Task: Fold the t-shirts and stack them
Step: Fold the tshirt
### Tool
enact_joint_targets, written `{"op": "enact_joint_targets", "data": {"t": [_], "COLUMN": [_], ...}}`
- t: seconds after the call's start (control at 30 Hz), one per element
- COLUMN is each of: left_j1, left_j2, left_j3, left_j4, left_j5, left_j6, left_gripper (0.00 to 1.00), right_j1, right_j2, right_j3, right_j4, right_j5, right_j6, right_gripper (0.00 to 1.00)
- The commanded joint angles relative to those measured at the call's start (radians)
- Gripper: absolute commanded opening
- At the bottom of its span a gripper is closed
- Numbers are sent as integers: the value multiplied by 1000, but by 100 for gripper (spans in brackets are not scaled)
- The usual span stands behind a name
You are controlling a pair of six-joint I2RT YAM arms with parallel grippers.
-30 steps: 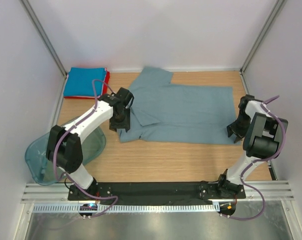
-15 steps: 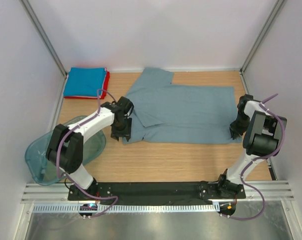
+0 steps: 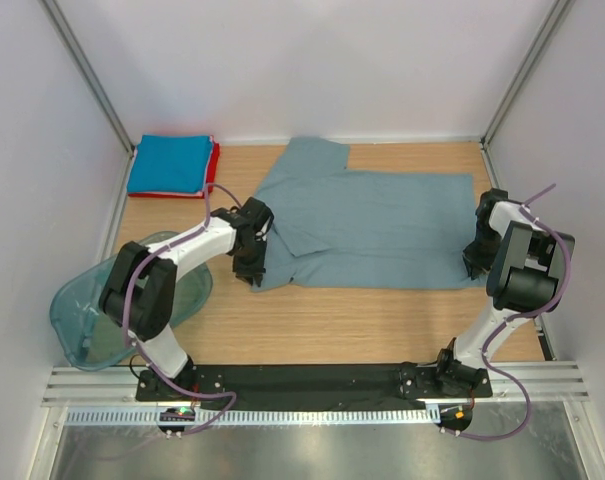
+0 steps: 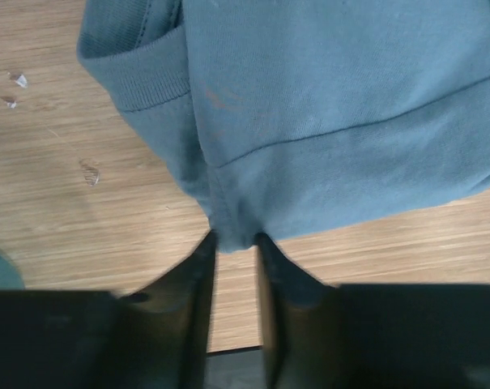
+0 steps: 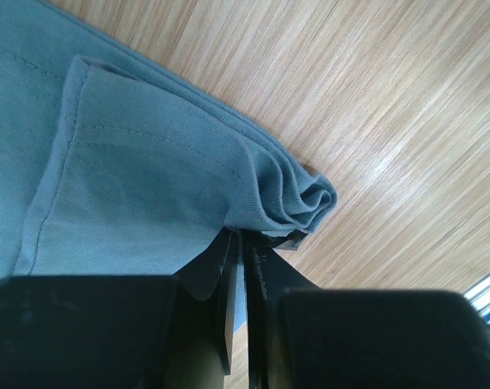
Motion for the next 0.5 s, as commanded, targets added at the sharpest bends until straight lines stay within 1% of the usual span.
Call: {"op": "enact_joint_targets", "data": {"t": [0.0,0.07,0.1,0.17,0.2,0.3,0.47], "left_j1": [-4,-2,-4,-2,-4,-2,-4], "left_j2": [-6,-2,11,20,18,12,38], "left_j3": [-6,-6,0,18,24,43,90], "left_j4": [26,13,-1,-43,-56,-92,-119], "left_j5": [40,20,8,-23,-73,-167,-195], "left_j6": [16,29,38,68,81,116,158], "left_gripper": [22,10,0,0,0,0,0], "right_j1": [-12,-10,-12,-12,-12,-12,-12], "right_j2": [-3,-3,-1,-1,-1,-4,-18], "right_j3": [11,8,8,13,14,27,22], "right_j4": [20,23,20,13,10,-12,-23], "right_j5": [56,61,64,80,90,134,165], "right_j6": [-22,-28,-31,-37,-45,-51,-65], "right_gripper": [13,13,12,12,12,12,12]}}
